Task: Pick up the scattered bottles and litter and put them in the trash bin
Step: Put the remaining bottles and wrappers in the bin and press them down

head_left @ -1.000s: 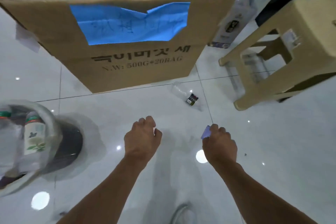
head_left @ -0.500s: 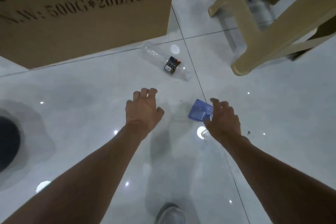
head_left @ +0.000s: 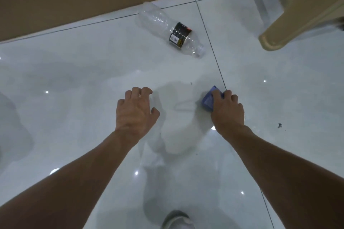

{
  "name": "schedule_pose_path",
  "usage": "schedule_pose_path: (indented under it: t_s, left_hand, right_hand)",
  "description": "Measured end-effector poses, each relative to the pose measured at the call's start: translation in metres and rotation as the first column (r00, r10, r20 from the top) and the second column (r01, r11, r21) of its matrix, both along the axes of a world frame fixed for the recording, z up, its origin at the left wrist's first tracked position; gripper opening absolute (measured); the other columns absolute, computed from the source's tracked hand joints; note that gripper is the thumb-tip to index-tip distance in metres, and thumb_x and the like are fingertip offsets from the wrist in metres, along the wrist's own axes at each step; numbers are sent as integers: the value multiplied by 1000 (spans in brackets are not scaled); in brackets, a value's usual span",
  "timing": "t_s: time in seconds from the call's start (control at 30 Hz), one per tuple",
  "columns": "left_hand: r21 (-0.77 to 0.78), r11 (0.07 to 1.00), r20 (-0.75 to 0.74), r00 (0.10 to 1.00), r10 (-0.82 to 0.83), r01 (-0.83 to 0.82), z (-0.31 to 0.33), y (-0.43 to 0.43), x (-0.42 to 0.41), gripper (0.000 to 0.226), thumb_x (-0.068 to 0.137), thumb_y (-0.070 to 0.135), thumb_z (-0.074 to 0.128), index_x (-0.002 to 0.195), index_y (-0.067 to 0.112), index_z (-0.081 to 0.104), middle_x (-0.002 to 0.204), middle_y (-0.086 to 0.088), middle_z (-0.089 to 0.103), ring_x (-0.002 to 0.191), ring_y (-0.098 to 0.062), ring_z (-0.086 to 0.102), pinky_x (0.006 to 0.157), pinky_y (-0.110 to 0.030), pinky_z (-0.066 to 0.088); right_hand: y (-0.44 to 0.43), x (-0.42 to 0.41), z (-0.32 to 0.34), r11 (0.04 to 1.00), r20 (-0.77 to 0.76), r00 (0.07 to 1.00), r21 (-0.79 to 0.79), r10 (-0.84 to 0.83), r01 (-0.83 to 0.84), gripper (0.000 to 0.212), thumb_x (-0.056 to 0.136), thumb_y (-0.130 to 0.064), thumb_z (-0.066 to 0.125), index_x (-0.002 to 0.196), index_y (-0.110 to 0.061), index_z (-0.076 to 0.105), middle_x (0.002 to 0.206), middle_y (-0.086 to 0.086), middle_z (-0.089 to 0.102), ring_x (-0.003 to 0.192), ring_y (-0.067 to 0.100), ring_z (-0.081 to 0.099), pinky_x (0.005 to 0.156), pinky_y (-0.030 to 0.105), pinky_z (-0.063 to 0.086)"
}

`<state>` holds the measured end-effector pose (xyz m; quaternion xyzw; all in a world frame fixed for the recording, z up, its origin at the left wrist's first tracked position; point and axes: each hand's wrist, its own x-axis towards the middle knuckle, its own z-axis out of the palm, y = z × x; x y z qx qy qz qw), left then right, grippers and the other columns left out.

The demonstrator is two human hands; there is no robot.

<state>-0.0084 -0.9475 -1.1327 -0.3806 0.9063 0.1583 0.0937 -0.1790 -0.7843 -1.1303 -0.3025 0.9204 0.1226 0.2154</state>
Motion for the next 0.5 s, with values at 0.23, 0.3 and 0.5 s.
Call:
schedule_pose_path:
  t_s: [0.23, 0.3, 0.5]
  left_hand:
    - [-168, 983, -44, 996, -82, 74, 17, -37, -84, 79, 82, 22, 61, 149, 21, 21, 155, -8, 21, 138, -30, 24, 106, -41, 31]
    - [-198, 974, -7, 994, -114, 110, 19, -48, -120, 90, 82, 20, 62, 153, 23, 6, 161, -6, 3, 146, -29, 9, 114, -43, 22]
    - [-185, 938, 227, 941, -250, 294, 9, -62, -185, 114, 78, 3, 66, 150, 20, -21, 161, -3, -17, 146, -30, -19, 118, -56, 2]
  right_hand:
    - [-22, -16, 28, 962, 14, 996, -257, -92, 92, 40, 91, -19, 48, 130, -14, 40, 117, 8, 50, 103, 26, 51, 74, 37, 49]
    - [-26, -24, 37, 952, 12, 995, -292, -97, 96, 38, 91, -23, 49, 127, -13, 41, 115, 7, 51, 102, 25, 51, 75, 37, 50]
    - [-30, -40, 45, 963, 18, 998, -261, -60, 63, 37, 90, -21, 47, 125, -13, 40, 116, 5, 48, 103, 24, 49, 72, 33, 46]
